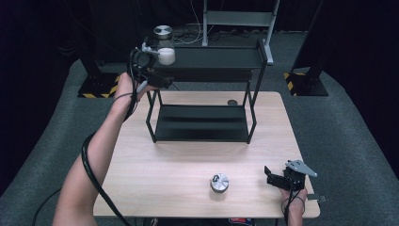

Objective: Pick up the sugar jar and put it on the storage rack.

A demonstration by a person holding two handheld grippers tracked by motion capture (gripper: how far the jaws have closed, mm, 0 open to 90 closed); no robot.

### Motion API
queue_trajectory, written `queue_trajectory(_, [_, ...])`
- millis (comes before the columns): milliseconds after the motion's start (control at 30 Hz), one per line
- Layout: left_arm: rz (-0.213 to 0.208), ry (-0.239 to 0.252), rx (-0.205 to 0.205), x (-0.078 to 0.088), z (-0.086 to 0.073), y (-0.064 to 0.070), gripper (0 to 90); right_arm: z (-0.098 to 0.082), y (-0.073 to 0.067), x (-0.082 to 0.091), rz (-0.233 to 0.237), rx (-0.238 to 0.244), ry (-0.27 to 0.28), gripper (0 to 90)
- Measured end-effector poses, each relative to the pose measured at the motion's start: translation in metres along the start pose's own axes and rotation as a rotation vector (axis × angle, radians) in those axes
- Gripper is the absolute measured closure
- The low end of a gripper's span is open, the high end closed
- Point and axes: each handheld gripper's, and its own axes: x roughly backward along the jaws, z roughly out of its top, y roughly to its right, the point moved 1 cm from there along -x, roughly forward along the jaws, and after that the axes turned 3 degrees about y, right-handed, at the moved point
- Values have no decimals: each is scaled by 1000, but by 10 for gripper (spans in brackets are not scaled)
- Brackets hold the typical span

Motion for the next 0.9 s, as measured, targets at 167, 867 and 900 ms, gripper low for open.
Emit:
queue_trajectory(167, [-16,-39,0,-10,-29,0,0,0,0,0,1,-2,0,0])
queue_trajectory(867, [-10,-146,-37,-42,-165,45,0,0,-1,0,-6,2,0,0])
queue_trajectory(900, [-3,-145,-40,-41,-168,48,0,0,-1,0,-6,4,-1,0])
